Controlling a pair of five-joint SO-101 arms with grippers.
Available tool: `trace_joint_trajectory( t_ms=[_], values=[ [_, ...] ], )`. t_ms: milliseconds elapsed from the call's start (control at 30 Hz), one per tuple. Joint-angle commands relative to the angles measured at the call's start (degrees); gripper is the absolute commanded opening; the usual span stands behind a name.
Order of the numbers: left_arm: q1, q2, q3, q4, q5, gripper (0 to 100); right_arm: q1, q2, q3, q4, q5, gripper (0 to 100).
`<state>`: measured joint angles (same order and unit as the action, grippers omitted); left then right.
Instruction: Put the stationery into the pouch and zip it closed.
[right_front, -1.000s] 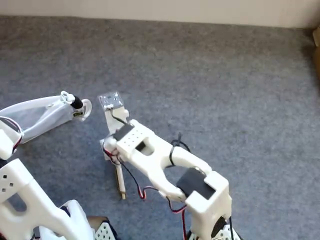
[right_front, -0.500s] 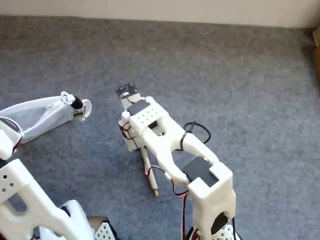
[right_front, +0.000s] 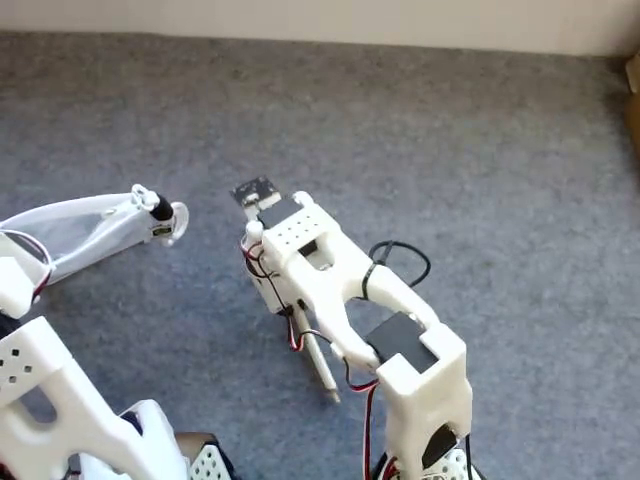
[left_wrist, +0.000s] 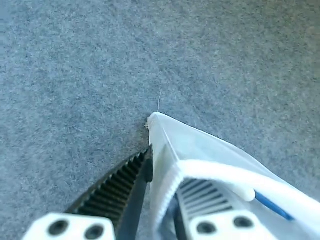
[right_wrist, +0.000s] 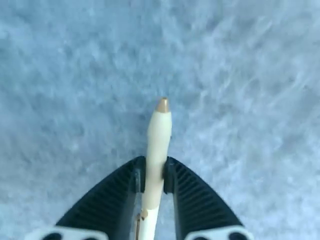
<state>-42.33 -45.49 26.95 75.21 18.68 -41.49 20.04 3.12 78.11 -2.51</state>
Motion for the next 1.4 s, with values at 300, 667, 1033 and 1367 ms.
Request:
trace_joint_trajectory(
  t_ms=[300, 667, 1033, 1367],
  values=[
    [9.19, 0.75, 0.04, -0.79, -0.09, 5, 2.42, -13.49, -1.45, 2.86, 0.97, 0.4],
    [17.98, 0.84, 0.04, -1.23, -1.49, 5, 16.92, -31.60, -1.27, 2.68, 0.88, 0.4],
    [20.26, 1.10, 0.31, -1.23, -1.49, 5, 18.77, -41.36, 1.98, 0.57, -7.91, 0.4],
    [20.18, 0.75, 2.42, -1.32, -1.58, 5, 16.57, -69.41, 30.11, -22.64, -8.00, 0.5]
  ],
)
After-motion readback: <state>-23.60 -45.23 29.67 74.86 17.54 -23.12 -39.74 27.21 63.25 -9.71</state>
